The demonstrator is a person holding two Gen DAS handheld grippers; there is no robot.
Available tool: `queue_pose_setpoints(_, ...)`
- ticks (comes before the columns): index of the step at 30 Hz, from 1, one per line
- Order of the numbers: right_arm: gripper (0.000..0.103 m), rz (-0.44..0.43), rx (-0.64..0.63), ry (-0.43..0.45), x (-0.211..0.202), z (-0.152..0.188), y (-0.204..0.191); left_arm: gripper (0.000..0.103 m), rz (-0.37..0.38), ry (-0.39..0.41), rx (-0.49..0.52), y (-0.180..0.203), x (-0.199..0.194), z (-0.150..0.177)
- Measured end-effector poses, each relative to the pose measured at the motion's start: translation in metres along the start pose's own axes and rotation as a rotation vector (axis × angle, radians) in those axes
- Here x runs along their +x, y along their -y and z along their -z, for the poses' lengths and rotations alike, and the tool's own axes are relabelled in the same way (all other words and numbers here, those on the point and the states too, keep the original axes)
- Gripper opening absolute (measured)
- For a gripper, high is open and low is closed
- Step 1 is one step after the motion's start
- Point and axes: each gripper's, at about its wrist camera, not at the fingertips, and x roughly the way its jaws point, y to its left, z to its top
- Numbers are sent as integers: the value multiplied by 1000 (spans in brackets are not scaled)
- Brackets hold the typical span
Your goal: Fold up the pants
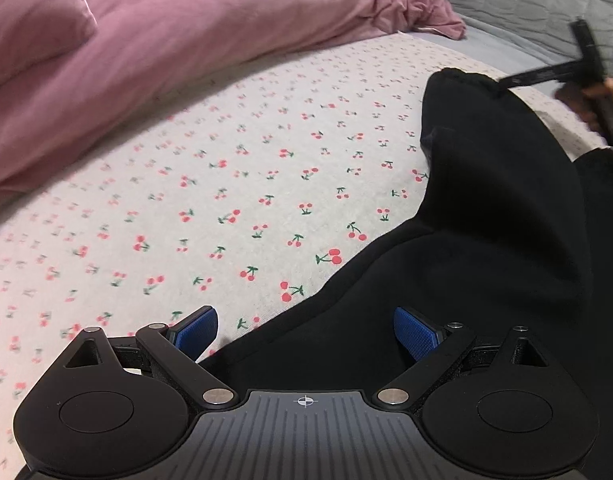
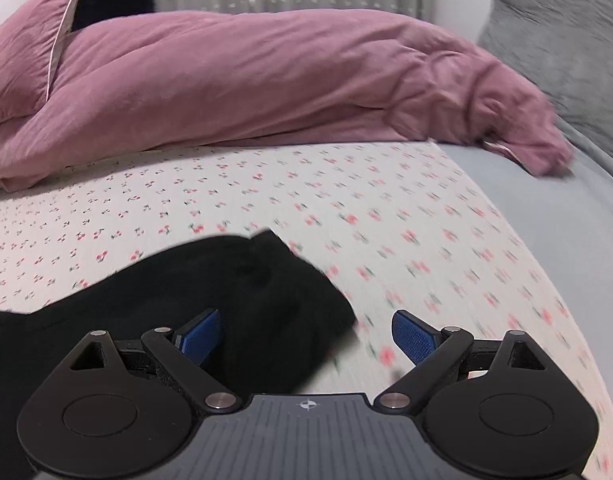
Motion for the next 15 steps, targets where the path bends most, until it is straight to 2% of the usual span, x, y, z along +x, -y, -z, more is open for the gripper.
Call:
queue_pose_setpoints(2,92,-2,-19,-12,22,-6,-4,95,43,-36,-20,-8,8,-2)
queue_pose_setpoints(3,89,5,-26,-10,31,-6,-6,90,74,-56,-44,-12,12,-2)
queue_pose_setpoints(5,77,12,-33,-30,49,-2,-13,87,117,-68,-98,-20,15,-1)
queue_pose_setpoints(6,75,5,-33,-11,53,2,-17,81,126,-61,-113,-22,14,1)
queue_pose_setpoints(7,66,-7,-32,15,52,5,-19,71,135,-53,-135,-25,13,2)
queue_pose_setpoints(8,49,-26,-21,26,50,7,-20,65,137,-43,-159,-28,11,4)
queue_pose_setpoints(10,24,-66,13,29,44,6,-18,30,125,-15,-232,-38,10,7)
queue_pose_setpoints(12,21,-46,10,28,37,7,-21,23,116,10,-311,-44,9,12)
queue_pose_setpoints(15,19,4,-4,53,21,9,-23,12,94,41,-333,-39,6,17)
